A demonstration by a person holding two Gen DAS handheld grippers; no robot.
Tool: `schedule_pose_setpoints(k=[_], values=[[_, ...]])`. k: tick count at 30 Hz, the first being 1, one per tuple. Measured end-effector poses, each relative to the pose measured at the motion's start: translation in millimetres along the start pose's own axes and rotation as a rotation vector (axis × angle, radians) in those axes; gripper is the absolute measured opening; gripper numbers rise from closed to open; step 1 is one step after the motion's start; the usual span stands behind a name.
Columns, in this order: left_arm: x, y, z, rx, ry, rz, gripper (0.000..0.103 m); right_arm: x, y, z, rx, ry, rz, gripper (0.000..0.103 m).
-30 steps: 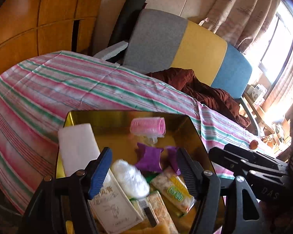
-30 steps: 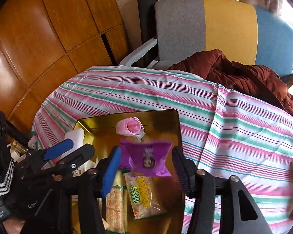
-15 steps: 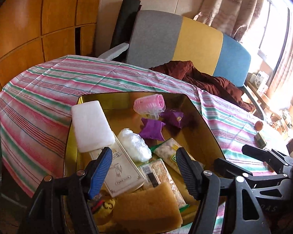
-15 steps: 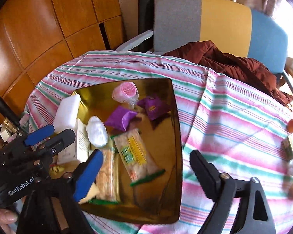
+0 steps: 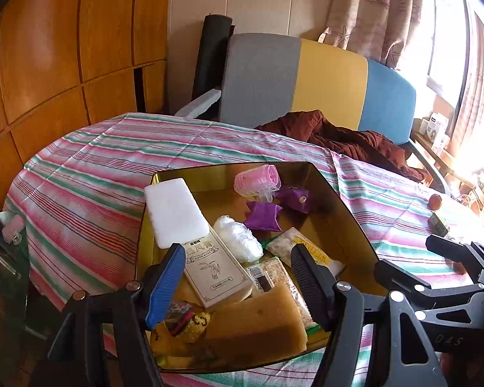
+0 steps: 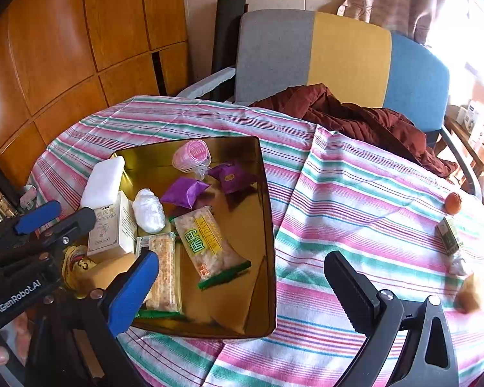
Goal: Organize objects
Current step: 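Withdraw both grippers from the tray toward the orange, green box and sponge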
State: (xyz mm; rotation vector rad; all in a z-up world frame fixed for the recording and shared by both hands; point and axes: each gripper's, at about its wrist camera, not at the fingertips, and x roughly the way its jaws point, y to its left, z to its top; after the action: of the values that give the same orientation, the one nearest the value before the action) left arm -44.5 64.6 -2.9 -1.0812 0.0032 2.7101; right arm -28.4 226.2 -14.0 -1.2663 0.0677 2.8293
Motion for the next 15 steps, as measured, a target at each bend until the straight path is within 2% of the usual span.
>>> schedule_pose_setpoints(k=[15], values=[[-1, -19, -8, 0.064, 0.018, -0.033, 0.069, -6, -19, -14, 0.039, 0.007, -0.036, 0.103]])
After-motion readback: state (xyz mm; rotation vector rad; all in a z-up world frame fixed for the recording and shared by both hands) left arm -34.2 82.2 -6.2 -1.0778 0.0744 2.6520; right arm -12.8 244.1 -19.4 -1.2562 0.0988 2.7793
